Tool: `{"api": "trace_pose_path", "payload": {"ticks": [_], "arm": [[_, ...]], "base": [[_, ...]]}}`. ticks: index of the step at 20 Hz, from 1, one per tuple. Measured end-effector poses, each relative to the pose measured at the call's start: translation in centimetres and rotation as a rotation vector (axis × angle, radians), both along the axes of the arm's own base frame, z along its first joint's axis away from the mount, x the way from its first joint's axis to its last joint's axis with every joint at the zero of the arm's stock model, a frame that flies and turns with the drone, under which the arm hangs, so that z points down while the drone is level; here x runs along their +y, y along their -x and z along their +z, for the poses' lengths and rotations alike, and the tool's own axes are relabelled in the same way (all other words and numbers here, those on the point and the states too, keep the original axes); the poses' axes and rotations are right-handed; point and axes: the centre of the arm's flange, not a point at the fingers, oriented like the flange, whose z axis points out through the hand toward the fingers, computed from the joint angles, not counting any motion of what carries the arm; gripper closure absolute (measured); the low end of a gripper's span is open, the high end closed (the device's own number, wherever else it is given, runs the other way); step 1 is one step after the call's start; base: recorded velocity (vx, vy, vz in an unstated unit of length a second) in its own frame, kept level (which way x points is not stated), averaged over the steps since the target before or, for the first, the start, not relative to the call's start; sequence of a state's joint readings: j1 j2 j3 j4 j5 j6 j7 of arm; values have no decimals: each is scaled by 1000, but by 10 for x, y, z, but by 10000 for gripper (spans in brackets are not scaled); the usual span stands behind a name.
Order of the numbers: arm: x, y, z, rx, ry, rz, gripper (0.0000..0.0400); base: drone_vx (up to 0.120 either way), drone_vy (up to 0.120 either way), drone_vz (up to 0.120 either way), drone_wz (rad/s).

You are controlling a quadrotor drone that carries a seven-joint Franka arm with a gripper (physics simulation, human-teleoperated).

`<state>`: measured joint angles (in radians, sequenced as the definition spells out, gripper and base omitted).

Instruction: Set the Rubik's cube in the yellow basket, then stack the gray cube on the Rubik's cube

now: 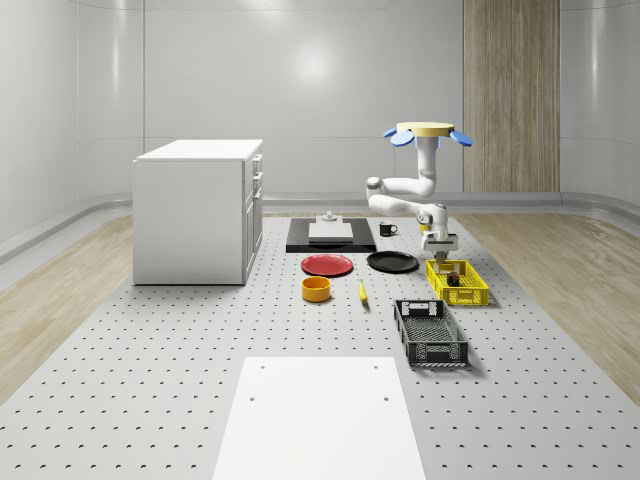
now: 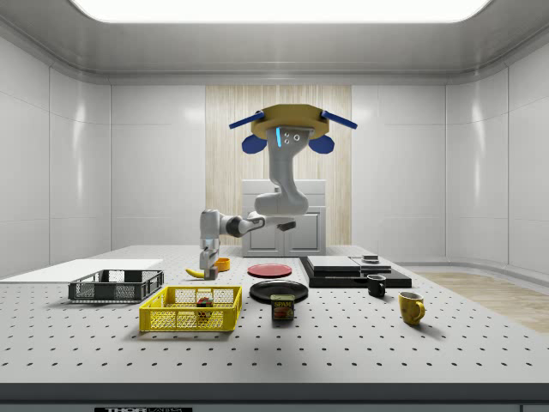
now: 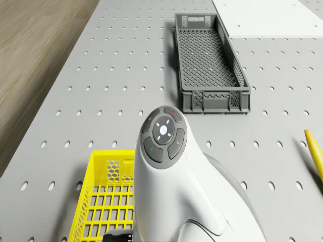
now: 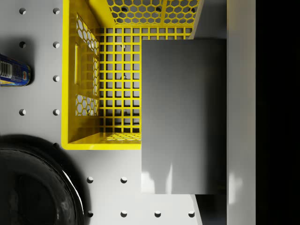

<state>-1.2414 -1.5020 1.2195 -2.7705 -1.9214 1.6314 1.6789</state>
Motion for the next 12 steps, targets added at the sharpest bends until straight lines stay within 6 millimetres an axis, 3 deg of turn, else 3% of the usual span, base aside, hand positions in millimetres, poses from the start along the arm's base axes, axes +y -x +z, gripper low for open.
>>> {"api": "trace_pose_path", "payload": {"ticks": [5, 7, 10, 12], "arm": [[0, 0, 0, 0, 0, 0, 150], [0, 0, 0, 0, 0, 0, 150], [0, 0, 0, 0, 0, 0, 150], [0, 0, 0, 0, 0, 0, 150]], "base": [[0, 120, -104, 0], [0, 100, 0, 0], [0, 0, 0, 0], [0, 80, 0, 0]]}}
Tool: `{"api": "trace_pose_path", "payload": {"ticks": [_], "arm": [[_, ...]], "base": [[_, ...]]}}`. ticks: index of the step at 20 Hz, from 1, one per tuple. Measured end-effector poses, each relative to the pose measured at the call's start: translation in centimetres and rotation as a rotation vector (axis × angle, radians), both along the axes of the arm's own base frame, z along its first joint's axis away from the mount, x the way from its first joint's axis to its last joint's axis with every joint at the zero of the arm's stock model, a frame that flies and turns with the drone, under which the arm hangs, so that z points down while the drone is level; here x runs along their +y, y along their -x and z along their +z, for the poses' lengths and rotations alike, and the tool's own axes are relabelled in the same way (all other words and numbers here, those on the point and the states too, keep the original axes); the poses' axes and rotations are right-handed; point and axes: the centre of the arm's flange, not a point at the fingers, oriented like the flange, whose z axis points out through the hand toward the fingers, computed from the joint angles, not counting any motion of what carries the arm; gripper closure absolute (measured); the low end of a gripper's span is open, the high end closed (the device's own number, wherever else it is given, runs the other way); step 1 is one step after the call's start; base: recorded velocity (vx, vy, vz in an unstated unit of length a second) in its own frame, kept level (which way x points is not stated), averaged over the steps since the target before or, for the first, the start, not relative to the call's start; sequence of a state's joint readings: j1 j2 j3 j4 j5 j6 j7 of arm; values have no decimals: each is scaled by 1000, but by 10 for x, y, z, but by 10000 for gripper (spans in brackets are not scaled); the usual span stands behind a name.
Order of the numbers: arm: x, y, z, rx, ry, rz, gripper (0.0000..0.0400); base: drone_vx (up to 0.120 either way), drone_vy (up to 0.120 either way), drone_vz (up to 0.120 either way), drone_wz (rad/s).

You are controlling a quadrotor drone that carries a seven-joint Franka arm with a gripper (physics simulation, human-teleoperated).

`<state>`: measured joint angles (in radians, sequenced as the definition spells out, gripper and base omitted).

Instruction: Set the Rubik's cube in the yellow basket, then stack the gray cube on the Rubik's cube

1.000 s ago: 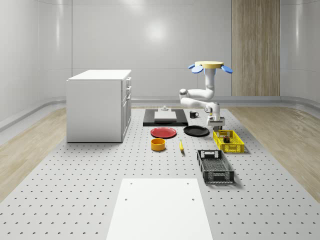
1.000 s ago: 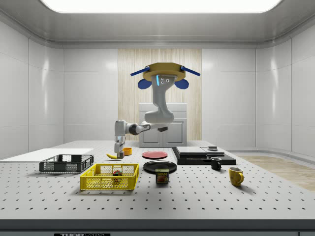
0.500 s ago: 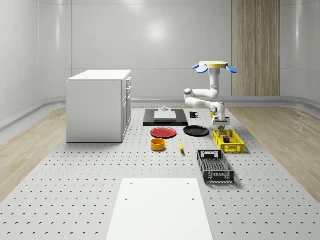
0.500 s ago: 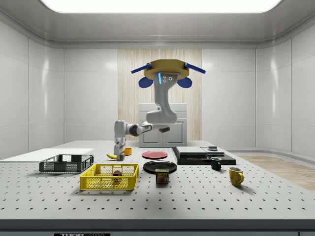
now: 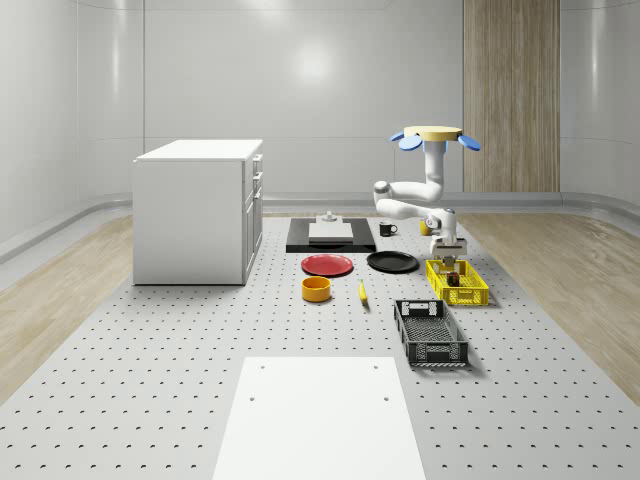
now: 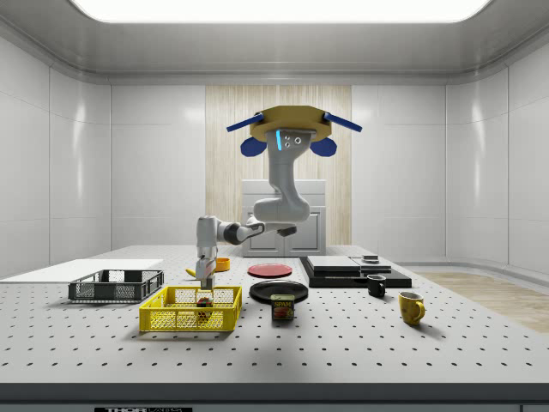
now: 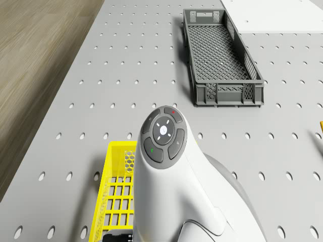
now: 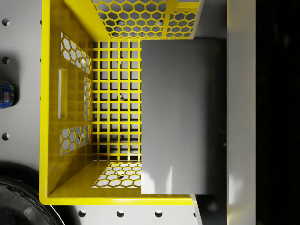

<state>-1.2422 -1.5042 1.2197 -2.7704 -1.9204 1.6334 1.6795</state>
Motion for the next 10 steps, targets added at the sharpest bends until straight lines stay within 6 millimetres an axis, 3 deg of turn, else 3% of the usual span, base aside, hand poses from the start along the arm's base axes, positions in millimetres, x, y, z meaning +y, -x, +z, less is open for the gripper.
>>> {"api": "trace_pose_path", "payload": {"ticks": [1, 10], "arm": [[0, 0, 0, 0, 0, 0, 150], [0, 0, 13, 0, 0, 0, 150]], "base": [[0, 120, 0, 0], [0, 0, 0, 0]]}}
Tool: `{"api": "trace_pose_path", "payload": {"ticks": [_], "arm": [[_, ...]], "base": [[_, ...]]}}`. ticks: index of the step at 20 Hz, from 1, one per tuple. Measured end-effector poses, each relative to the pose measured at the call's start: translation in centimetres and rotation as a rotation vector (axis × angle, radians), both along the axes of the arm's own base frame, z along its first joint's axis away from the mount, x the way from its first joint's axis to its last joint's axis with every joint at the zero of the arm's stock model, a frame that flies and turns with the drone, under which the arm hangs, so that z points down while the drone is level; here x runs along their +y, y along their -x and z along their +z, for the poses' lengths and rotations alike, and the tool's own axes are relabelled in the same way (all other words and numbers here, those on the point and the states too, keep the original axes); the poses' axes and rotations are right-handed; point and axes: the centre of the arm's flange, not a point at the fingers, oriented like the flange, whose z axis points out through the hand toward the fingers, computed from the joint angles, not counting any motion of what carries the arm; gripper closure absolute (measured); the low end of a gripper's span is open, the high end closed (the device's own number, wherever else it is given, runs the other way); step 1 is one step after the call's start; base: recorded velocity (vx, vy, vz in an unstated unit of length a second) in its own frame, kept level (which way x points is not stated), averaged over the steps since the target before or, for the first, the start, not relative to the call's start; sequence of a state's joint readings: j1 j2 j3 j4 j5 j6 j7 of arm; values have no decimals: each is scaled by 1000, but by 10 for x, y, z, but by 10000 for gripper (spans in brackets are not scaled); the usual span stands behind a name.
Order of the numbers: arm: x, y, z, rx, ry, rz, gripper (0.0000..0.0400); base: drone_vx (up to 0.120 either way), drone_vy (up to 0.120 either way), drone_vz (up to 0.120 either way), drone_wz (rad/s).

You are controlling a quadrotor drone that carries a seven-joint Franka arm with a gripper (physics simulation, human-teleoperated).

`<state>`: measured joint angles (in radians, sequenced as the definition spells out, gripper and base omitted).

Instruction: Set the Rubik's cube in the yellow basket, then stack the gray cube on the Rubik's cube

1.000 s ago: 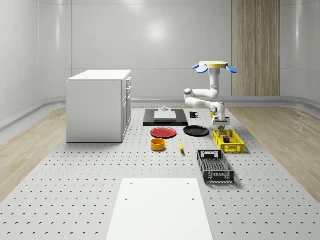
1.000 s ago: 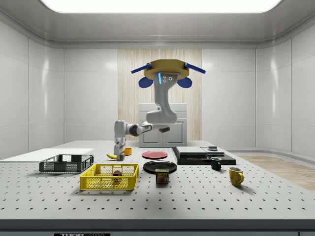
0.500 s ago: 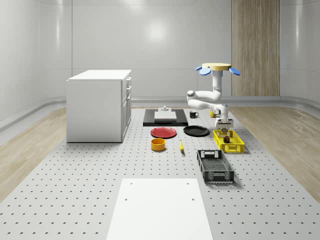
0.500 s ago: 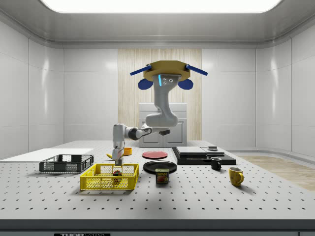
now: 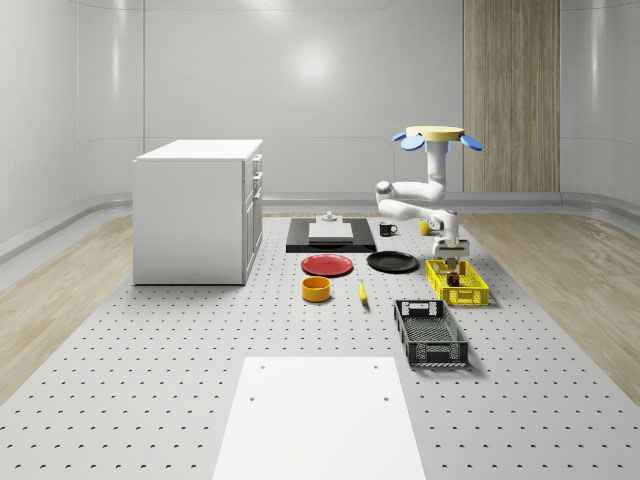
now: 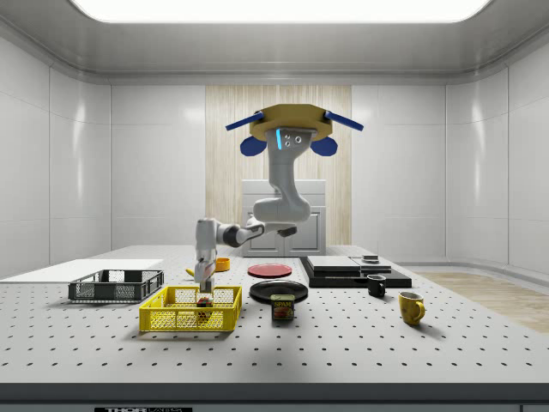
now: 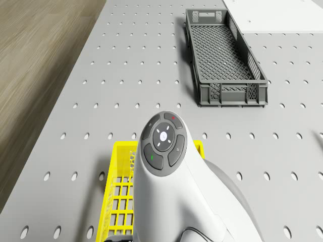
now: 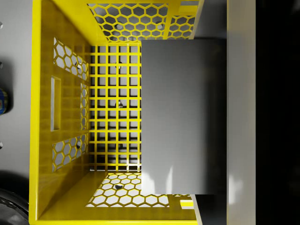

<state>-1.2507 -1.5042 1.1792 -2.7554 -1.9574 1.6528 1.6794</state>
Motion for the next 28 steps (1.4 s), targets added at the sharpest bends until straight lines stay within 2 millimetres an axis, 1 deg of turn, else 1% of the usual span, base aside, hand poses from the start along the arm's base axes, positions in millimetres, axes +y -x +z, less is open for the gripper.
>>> {"api": "trace_pose_path", "payload": {"ticks": [12, 17, 20, 28], "arm": [[0, 0, 26, 0, 0, 0, 150], [0, 0, 32, 0, 0, 0, 150], [0, 0, 32, 0, 0, 0, 150], [0, 0, 18, 0, 0, 0, 150]], "base": [[0, 0, 0, 0], [0, 0, 0, 0], [0, 0, 0, 0], [0, 0, 0, 0]]}}
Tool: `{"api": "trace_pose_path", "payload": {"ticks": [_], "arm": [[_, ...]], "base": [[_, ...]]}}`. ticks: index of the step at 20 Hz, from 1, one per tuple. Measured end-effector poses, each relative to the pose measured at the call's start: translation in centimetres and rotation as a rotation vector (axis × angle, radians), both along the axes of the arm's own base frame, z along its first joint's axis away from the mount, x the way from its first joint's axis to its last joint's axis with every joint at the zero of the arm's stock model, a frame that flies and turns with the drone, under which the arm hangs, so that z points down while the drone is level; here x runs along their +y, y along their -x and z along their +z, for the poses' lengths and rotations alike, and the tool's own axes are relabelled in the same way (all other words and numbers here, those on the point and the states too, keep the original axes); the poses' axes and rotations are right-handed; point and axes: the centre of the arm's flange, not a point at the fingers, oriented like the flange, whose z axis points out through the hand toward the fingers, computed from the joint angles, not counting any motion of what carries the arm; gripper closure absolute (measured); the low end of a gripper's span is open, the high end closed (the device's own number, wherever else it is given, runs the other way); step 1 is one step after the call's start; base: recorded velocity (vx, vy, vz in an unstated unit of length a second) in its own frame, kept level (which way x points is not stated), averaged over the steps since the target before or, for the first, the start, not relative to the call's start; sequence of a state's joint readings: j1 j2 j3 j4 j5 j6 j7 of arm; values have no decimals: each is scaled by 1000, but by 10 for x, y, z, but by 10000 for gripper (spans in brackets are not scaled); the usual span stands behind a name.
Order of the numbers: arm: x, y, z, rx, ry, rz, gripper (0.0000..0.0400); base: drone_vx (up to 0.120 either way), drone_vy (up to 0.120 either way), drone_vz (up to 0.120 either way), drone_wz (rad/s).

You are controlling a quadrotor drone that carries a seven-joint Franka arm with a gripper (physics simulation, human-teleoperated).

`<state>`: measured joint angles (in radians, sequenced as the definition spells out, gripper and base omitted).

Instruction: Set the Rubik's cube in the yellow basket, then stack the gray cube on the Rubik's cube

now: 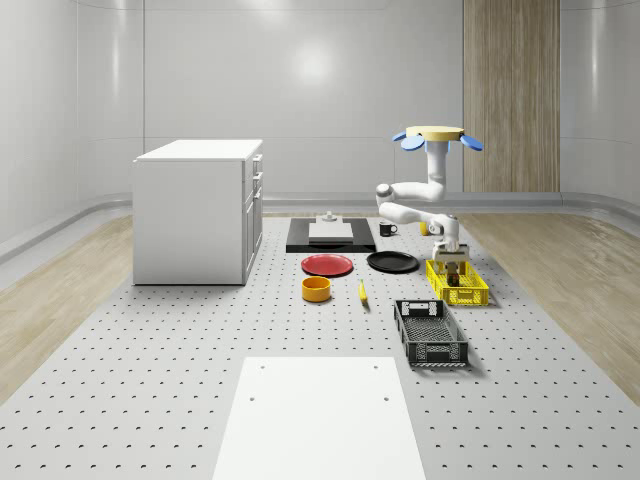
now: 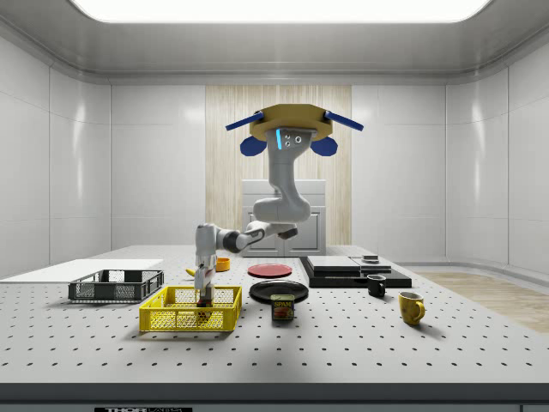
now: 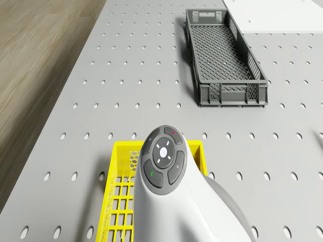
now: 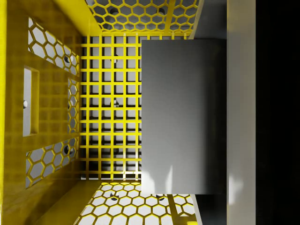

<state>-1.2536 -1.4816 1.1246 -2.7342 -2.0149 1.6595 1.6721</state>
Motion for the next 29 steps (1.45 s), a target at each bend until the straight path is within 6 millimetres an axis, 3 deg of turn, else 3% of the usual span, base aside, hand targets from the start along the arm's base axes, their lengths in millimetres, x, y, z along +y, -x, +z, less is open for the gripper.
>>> {"api": "trace_pose_path", "payload": {"ticks": [7, 11, 15, 29], "arm": [[-5, 0, -3, 0, 0, 0, 150], [-5, 0, -3, 0, 0, 0, 60], [-6, 0, -3, 0, 0, 0, 22], [-6, 0, -24, 0, 0, 0, 1]], "base": [[0, 0, 0, 0], [0, 0, 0, 0], [0, 0, 0, 0], [0, 0, 0, 0]]}}
